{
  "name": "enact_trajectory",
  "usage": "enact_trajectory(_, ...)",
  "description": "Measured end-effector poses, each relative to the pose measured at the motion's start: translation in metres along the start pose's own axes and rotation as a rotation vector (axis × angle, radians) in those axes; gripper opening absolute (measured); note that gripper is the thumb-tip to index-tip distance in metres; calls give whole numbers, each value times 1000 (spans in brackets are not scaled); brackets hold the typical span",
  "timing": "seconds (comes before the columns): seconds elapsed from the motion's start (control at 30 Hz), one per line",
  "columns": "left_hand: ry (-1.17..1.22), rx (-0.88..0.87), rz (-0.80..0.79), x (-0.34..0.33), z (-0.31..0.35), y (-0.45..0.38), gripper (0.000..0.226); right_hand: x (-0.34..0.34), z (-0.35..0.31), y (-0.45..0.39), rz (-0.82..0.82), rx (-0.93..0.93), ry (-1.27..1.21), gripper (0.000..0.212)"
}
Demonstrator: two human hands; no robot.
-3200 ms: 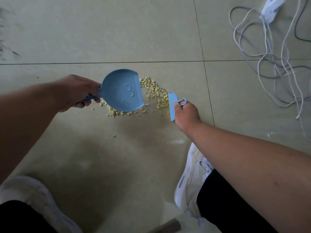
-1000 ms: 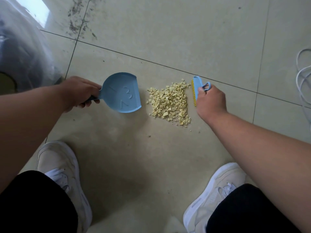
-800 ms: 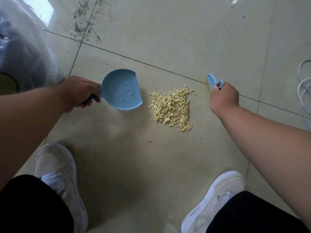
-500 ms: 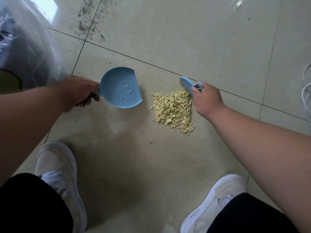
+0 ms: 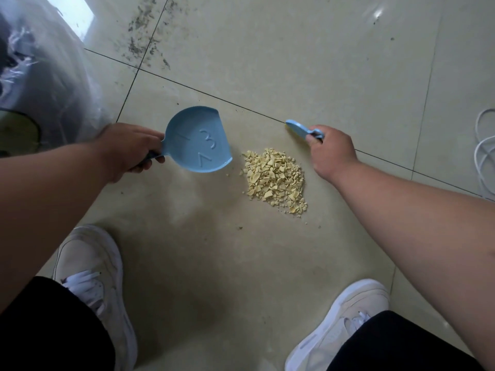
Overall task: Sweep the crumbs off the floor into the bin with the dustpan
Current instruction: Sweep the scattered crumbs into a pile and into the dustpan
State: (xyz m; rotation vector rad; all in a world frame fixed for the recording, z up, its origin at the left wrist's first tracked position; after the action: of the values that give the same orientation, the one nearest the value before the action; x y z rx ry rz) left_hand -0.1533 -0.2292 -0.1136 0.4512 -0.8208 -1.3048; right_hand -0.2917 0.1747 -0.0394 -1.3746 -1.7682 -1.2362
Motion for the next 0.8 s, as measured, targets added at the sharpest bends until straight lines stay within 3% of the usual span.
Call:
enact_trajectory(0.37,-157,35,-53,12,-16,5,23,-64,-89,-7,-269,261,-88,28)
enact_trajectory(0.57,-128,33,-48,13,-15,8,23,-76,-79,19,-405,375,24,26)
enact_trajectory(0.73,-103,30,-21,10,-15,14,22,-72,-57,41,-394,336,-8,24)
enact_trajectory(0.8,-30,10,19,14,-15,15,20,-61,-64,44,-305,307,-65,26)
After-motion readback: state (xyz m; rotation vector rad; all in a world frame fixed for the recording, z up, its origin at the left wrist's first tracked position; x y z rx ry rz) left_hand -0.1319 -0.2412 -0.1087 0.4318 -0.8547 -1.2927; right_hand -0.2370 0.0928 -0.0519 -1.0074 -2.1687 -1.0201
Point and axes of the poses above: each hand's wrist, its own y-axis away from the middle knuckle, its own x-axis out of the back of the hand, z = x × y, the point moved 9 cm from there along -y, towards the middle knuckle, and after that the axes turned 1 degree about -x, right-handed, at the moved point
